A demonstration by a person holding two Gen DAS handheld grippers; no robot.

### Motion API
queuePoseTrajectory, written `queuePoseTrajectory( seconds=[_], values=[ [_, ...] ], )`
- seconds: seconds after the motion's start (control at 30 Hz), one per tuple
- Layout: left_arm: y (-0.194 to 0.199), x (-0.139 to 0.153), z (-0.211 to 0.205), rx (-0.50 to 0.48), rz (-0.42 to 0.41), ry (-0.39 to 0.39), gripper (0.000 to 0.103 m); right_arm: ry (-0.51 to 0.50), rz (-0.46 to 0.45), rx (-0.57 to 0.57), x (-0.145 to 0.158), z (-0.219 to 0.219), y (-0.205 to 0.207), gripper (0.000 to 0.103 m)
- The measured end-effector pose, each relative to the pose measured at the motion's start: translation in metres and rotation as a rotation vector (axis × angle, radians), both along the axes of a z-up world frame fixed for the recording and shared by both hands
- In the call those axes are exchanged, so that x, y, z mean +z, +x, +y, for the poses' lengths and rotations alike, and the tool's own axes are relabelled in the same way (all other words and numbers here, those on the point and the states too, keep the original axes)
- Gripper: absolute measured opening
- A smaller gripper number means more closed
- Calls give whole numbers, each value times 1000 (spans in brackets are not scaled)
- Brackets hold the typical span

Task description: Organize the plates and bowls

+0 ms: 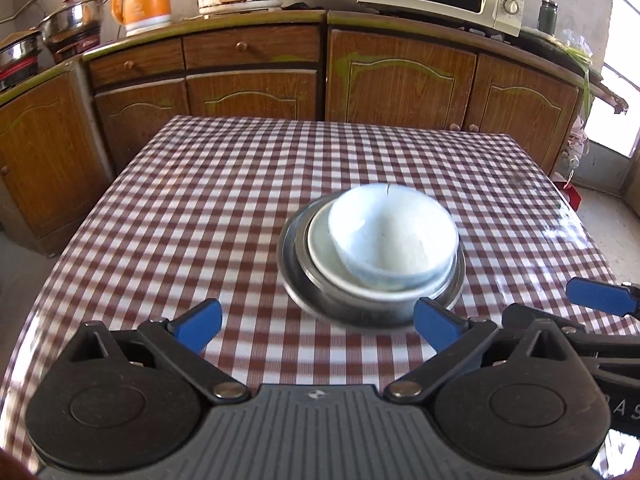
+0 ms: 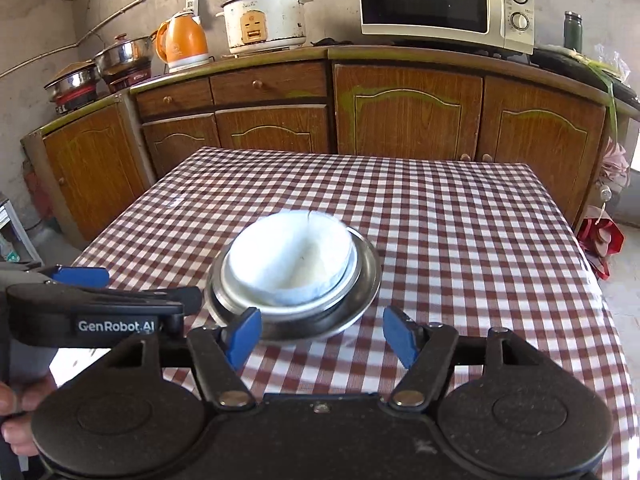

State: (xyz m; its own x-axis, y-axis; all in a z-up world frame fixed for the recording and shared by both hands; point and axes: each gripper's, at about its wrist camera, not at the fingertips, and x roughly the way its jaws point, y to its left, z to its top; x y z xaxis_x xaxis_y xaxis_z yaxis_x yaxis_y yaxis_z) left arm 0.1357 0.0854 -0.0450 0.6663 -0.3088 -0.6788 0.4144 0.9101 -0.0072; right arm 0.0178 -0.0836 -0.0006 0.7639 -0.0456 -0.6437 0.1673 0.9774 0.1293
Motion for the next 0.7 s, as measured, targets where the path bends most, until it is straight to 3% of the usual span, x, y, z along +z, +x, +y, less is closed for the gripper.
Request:
queuePoseTrajectory(
  seconds=[0.33,0.7],
  values=[
    [-32,2,10,24,1,42,103,8,20,3,-2,16,-40,81],
    [-44,6,14,29,-22,55,103,5,22,9,0,20,-52,81]
  ],
)
